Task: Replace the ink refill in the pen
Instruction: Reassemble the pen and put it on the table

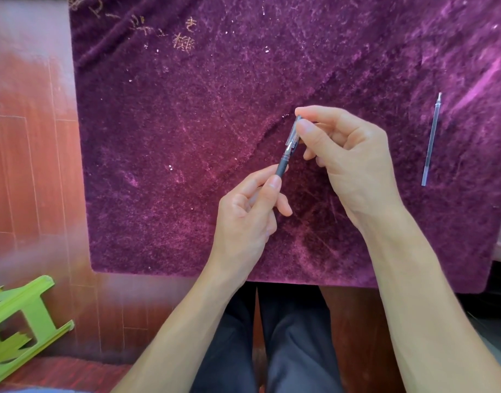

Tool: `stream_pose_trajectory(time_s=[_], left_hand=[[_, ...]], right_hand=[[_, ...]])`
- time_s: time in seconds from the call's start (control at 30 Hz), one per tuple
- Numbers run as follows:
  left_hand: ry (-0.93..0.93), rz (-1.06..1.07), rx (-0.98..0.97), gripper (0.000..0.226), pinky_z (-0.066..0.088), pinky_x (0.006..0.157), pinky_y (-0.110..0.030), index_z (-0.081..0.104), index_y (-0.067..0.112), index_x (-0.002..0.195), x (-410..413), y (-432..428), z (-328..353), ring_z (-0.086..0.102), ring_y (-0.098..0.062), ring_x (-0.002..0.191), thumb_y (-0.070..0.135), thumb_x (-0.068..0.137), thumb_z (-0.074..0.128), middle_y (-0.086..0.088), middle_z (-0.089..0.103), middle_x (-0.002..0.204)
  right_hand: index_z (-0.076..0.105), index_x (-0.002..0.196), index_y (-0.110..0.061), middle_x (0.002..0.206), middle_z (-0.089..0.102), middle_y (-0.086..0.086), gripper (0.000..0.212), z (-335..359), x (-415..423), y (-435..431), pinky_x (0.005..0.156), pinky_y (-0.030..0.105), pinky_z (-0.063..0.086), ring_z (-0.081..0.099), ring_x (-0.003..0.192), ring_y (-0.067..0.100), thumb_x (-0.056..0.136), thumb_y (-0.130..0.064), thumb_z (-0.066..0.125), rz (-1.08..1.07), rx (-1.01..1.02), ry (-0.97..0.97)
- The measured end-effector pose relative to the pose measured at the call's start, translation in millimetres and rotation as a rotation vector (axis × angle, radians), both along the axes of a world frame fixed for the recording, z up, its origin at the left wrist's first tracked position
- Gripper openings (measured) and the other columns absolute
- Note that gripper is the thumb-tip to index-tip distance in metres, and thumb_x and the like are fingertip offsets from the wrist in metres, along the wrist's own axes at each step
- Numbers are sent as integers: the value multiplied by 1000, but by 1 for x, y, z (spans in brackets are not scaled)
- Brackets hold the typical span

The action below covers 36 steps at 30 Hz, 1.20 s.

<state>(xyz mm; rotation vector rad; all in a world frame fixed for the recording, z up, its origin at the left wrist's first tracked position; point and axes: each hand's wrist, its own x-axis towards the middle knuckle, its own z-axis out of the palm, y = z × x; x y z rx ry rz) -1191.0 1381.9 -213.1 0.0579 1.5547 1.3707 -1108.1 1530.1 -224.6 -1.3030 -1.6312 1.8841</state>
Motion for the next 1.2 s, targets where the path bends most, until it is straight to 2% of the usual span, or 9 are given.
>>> stream_pose_trajectory(time_s=[0.3, 0.5, 0.93, 1.2], left_hand=[[-57, 50, 20, 23, 29, 38, -17, 64, 15, 120, 1, 2, 3, 36, -4, 39, 26, 103, 53, -2, 66, 70], [-93, 72, 8, 17, 27, 36, -16, 67, 23, 111, 6, 5, 6, 34, -4, 38, 30, 101, 55, -1, 65, 67], [-62, 82, 18, 13, 26, 36, -16, 66, 22, 107, 11, 11, 9, 30, -5, 40, 22, 105, 53, 0, 61, 68], [-76, 89, 2, 14, 26, 35, -16, 67, 22, 106, 14, 8, 6, 30, -5, 40, 22, 104, 53, 0, 60, 67]], right_hand=[[78, 112, -18, 85, 76, -14, 14, 5, -1, -8, 66, 10, 50, 66, 71, -5, 100, -12, 74, 69, -7, 26], [77, 111, -13, 90, 76, -10, 13, 3, 0, -14, 71, 16, 56, 69, 78, -2, 98, -11, 76, 21, 13, 27], [77, 110, -14, 94, 78, -3, 11, -1, -2, -24, 75, 22, 58, 72, 82, 2, 100, -10, 74, -89, -1, 13], [78, 113, -9, 93, 78, -1, 13, -3, 1, -28, 67, 12, 52, 69, 74, -2, 101, -12, 73, -100, -16, -21]])
